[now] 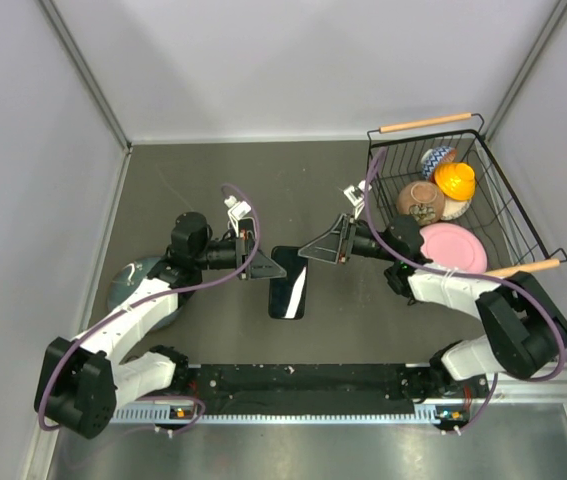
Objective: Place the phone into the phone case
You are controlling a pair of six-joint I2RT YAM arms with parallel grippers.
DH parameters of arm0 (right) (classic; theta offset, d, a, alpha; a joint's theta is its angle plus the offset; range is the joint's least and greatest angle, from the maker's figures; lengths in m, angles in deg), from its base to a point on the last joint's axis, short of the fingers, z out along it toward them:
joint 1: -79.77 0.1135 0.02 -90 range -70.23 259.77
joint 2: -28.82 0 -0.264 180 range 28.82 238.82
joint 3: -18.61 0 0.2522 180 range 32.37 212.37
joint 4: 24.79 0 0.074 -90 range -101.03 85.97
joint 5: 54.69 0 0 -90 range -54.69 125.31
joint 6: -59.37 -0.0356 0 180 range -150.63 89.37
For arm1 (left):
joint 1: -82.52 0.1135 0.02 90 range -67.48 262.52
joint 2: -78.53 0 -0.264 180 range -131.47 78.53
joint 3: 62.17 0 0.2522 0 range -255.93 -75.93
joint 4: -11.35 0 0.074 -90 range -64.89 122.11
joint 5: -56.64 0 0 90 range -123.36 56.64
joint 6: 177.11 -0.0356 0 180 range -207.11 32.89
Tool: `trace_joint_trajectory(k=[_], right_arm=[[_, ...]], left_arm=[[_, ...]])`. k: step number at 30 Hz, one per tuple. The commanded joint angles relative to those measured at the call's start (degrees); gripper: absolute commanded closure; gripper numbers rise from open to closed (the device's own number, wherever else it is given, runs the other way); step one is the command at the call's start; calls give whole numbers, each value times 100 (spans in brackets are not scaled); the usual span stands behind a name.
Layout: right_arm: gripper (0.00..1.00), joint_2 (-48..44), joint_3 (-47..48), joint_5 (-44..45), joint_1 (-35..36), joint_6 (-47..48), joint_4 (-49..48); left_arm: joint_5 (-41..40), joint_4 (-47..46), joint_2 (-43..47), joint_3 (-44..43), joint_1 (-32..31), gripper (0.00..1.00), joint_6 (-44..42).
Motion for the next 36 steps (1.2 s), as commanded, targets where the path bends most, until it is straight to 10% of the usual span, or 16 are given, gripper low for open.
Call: trace_joint_trajectory(k=[1,19,27,36], right_arm=[[57,-292,119,-191,-41,384,335],[98,-1153,734,310,591,2648,2082],[82,-1575,603,170,670,3258,2066],[54,-1392,840,195,653,2704,2198]], left_arm=[[15,-423,21,-288,9,100,46],[-327,569,-225,-490,9,100,-516],[75,1239,-147,-771,0,100,-1185],[990,-1546,-40,-51,9,100,467]])
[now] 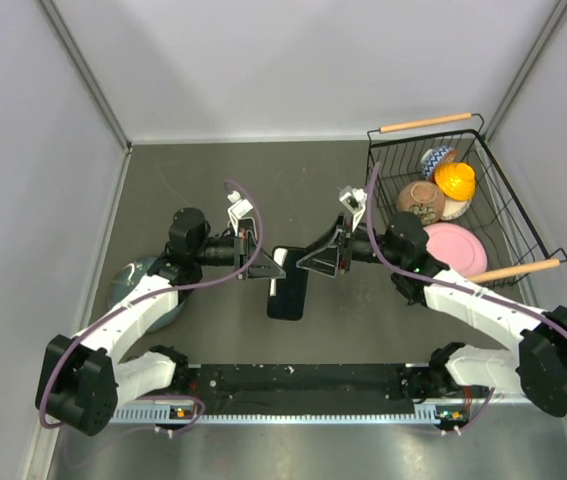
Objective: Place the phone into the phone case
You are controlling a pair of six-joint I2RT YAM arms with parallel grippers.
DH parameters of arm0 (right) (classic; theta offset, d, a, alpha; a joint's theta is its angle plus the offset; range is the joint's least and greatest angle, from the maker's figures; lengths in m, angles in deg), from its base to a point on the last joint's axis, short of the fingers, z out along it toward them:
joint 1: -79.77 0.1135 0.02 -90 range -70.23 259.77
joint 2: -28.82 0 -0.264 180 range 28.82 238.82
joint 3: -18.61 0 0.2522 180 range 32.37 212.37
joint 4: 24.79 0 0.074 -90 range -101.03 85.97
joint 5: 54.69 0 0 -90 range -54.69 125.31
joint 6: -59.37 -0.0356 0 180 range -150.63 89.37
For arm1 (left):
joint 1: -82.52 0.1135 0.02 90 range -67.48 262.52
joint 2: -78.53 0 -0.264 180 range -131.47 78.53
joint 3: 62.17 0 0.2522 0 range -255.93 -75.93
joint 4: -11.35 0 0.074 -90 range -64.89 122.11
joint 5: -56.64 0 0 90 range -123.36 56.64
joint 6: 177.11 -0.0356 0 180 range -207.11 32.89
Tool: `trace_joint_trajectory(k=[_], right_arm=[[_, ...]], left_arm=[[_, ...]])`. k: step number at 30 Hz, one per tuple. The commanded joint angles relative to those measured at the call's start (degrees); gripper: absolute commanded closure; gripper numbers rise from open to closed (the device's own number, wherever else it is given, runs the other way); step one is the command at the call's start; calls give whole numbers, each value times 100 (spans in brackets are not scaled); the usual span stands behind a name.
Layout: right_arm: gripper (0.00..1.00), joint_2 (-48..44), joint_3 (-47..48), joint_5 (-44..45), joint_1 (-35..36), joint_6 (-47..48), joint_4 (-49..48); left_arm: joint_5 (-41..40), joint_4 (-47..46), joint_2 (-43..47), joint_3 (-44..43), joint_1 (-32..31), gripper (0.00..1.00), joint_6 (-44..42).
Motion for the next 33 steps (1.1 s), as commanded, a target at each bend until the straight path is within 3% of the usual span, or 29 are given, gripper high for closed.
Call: trace_joint_trajectory(k=[1,12,13,14,17,20,23,24,27,33], right_arm=[[54,-5,469,-160,113,-207,-408],[66,118,486,-328,25,-1007,-1217],[71,135,504,-310,16,-1016,-1235],[85,162,513,-301,16,-1008,-1296],[100,241,451,-187,-45,-868,-1333],[100,302,565,-327,-10,-578,-1192],[100,206,881,-101,121,334,-26],[100,93,1021,-12,157,781,552],[94,-66,1058,261,192,978,821],[73,12,892,-63,192,436,374]], left_arm=[[372,-1541,51,218,-2,100,1007],[495,-1243,60,148,-11,100,718],[469,-1147,60,140,-19,100,596],[416,-876,51,113,-19,100,447],[276,-127,-63,-141,-28,100,85],[-356,1136,-142,-553,-28,100,-537],[-604,1824,-397,-730,-19,100,-943],[-560,1807,-493,-739,-19,100,-952],[-516,1632,-547,-678,-19,100,-900],[-332,913,-520,-590,-19,100,-321]])
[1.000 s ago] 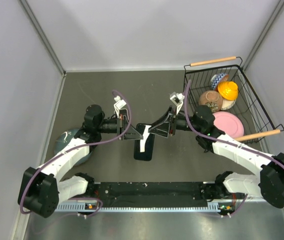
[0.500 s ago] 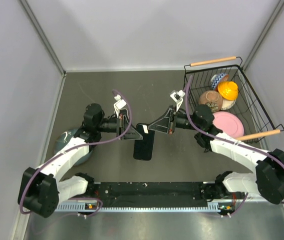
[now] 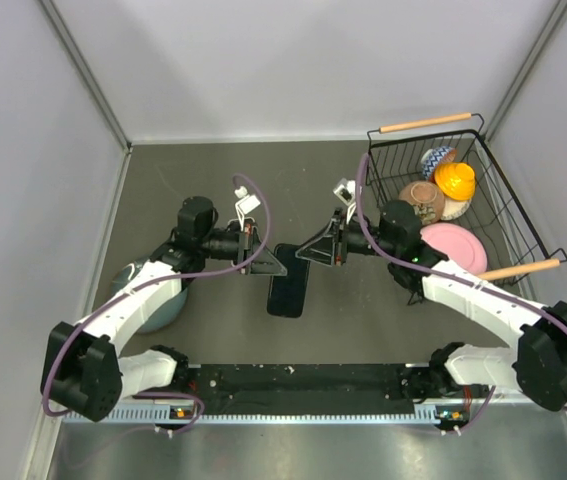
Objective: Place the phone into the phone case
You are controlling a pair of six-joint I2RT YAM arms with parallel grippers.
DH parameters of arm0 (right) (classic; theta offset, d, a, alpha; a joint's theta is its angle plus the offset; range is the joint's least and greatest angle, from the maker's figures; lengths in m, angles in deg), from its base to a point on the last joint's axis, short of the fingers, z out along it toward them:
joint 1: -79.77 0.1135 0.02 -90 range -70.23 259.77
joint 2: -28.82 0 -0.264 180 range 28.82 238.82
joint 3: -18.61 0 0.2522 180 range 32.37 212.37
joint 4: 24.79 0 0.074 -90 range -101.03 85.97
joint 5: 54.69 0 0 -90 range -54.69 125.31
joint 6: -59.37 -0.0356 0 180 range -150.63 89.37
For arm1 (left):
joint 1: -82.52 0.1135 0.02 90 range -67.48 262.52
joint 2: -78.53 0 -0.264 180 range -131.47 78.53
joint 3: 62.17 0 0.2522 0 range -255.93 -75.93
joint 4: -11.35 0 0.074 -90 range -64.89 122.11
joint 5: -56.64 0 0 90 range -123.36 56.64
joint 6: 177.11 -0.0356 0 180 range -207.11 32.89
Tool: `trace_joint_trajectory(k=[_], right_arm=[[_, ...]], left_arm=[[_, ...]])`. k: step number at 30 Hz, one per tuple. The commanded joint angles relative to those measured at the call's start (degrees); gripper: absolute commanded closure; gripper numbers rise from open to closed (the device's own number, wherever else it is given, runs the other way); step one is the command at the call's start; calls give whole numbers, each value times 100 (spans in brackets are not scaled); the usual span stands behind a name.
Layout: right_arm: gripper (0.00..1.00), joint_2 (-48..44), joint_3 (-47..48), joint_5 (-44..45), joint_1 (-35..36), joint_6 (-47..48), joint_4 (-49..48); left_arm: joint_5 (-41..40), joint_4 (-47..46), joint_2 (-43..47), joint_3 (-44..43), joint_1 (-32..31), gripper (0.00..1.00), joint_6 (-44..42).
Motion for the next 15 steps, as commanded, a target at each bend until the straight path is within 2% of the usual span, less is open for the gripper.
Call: trace_joint_trajectory(k=[1,3,7,9,11,12,13,15], right_arm=[[67,-184,207,-385,203,-132,-1070],[67,-175,40,-552,203,-456,-1406],[94,-88,-13,-561,203,-520,-1364],[96,9,-48,-588,212,-685,-1407],[89,123,-101,-745,212,-940,-1835],[83,141,-180,-763,203,-1194,-1986],[73,141,-215,-763,203,-1283,-2110],[64,132,-294,-720,203,-1424,-2277]], left_arm=[[-342,-350,-59,22,-13,100,705],[-210,-875,37,162,-22,100,1100],[-376,-766,178,172,-4,100,1155],[-438,-650,161,101,-13,100,1102],[-473,-737,231,93,-13,100,1163],[-543,-790,275,92,-13,100,1259],[-596,-843,345,101,-13,100,1330],[-780,-1141,503,215,-13,100,1601]])
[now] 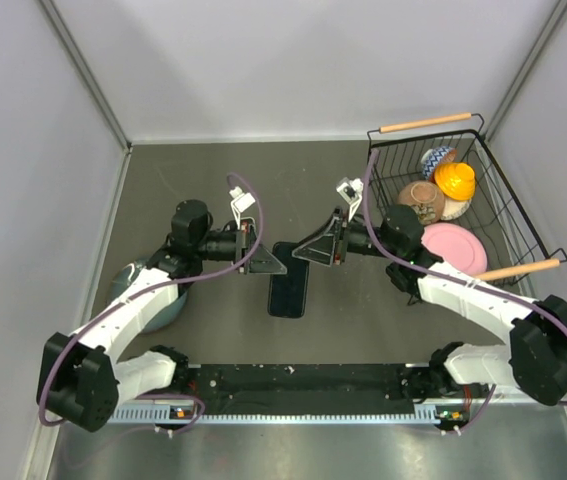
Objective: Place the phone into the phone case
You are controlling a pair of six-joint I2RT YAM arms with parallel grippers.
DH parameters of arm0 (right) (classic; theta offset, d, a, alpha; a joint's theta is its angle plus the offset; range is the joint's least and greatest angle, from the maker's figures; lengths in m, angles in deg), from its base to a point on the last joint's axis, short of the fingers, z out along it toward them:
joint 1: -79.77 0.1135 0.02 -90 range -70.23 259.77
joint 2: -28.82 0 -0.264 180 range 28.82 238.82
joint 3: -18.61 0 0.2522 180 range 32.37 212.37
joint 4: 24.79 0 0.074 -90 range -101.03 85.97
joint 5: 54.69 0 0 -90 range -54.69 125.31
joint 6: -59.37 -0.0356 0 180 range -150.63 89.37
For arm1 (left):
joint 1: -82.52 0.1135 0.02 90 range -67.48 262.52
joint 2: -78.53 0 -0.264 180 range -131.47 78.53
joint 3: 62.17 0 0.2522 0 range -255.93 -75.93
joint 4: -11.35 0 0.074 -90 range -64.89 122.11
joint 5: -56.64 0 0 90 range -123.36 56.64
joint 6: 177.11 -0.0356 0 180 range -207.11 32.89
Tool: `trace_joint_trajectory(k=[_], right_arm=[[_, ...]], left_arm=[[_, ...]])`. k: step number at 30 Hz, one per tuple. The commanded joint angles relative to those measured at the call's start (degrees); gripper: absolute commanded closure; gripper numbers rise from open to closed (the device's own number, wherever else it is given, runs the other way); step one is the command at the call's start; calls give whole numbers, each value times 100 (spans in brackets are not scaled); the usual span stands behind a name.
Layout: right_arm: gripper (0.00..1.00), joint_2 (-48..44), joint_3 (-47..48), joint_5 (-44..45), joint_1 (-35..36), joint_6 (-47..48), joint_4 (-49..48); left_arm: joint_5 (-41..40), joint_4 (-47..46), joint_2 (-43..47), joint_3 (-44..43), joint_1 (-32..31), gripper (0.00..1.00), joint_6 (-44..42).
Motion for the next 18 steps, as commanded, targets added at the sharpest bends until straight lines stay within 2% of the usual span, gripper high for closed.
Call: trace_joint_trajectory(k=[1,6,10,14,17,18], right_arm=[[60,-14,-56,-518,212,-513,-1120],[58,39,-144,-501,247,-539,-1066],[63,82,-346,-396,308,-856,-1514],[67,214,-320,-351,405,-918,-1357],[74,293,-268,-334,449,-970,-1365],[84,311,-259,-351,449,-979,-1374]], left_arm=[[-955,-698,263,91,-26,100,702],[-1097,-1794,395,477,-35,100,1439],[-1334,-1718,483,522,-26,100,1432],[-1633,-1806,641,618,-26,100,1459],[-1765,-1701,738,583,-8,100,1354],[-1844,-1657,747,575,-8,100,1284]])
